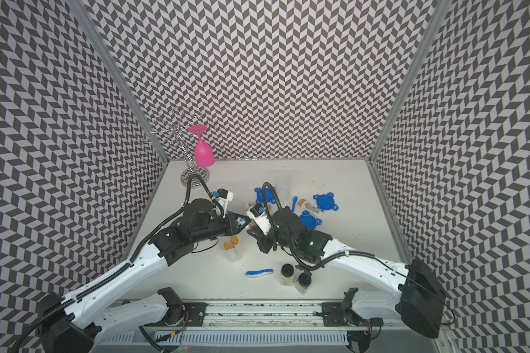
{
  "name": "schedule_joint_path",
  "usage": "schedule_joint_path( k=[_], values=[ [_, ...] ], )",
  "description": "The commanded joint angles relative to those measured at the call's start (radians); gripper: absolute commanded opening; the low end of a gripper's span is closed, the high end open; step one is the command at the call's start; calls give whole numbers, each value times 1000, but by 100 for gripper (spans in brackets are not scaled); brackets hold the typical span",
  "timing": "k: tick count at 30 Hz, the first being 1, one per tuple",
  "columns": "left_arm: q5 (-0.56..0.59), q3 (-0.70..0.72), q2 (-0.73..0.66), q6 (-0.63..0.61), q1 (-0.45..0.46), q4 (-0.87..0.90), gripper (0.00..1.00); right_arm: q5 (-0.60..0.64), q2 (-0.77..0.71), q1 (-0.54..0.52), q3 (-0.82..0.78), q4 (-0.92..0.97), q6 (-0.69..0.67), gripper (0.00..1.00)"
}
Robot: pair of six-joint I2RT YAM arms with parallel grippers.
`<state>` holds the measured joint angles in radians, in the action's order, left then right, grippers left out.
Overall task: Pack away toiletry kits
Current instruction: Place the toiletry item into the container.
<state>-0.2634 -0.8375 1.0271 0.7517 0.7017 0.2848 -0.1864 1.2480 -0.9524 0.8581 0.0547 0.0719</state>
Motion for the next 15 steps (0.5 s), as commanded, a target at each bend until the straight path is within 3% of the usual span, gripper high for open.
schedule_joint_path(
  k=[1,4,5,11,15],
  values=[
    [-22,-12,-21,-5,11,10,0,23,13,-4,36,-42,-19,0],
    [-15,-12,-38,-13,1,27,0,20,8,-5,35,-50,-25,13],
    [-11,-19,-45,-21,-7,42,0,14,6,-4,38,-41,-32,24],
    [100,-80,-124,-138,-84,221,0,0,-34,-6,25,108,-81,70],
    [202,-91,-153,-197,-85,313,0,-2,-59,-20,-12,200,-84,76]
  ],
)
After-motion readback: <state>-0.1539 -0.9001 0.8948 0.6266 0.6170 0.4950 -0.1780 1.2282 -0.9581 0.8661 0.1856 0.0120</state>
